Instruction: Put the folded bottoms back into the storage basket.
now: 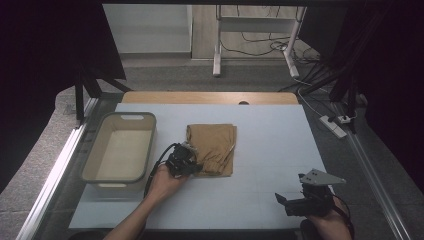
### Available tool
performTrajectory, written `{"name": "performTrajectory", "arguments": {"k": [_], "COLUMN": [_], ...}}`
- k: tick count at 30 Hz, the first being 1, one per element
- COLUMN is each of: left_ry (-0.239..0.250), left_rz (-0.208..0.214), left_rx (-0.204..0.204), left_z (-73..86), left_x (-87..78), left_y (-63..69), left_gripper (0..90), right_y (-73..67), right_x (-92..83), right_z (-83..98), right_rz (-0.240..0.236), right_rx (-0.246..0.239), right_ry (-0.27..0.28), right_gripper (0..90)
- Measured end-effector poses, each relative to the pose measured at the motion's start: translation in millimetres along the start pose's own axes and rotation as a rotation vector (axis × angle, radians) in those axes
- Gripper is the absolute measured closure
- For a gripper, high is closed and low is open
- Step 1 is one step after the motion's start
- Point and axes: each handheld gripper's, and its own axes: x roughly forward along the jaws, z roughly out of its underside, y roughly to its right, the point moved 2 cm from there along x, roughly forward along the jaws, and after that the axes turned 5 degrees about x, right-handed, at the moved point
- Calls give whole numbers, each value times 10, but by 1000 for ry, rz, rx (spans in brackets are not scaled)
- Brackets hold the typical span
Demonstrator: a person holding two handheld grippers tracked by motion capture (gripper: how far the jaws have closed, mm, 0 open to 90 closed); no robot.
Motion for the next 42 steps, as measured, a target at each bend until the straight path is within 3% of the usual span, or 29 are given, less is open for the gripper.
{"name": "performTrajectory", "arguments": {"k": [12, 16, 20, 25, 32, 35, 38, 42], "left_ry": [29, 16, -8, -21, -30, -28, -27, -30], "left_rz": [3, 2, -15, -5, -17, -21, -26, -45], "left_rx": [-17, -17, -6, -22, -13, -14, -12, -3], "left_z": [-55, -43, -24, 8, 25, 36, 42, 40], "left_x": [-134, -112, -61, -21, 9, 22, 26, 32], "left_y": [-16, -24, -16, -48, -44, -43, -38, -15], "left_gripper": [793, 793, 791, 789, 787, 786, 785, 785], "right_y": [-4, -20, -54, -95, -140, -166, -196, -203], "right_x": [-5, 11, 30, 61, 128, 142, 141, 143], "right_z": [-3, -31, -86, -159, -239, -278, -330, -397], "right_rz": [-2, -50, -80, -107, -121, -130, -116, -132], "right_rx": [-7, 16, 1, -18, -44, -45, -90, -87], "right_ry": [2, 13, 20, 32, 3, 12, 17, 36], "right_gripper": [5, 5, 5, 6, 5, 5, 4, 4]}}
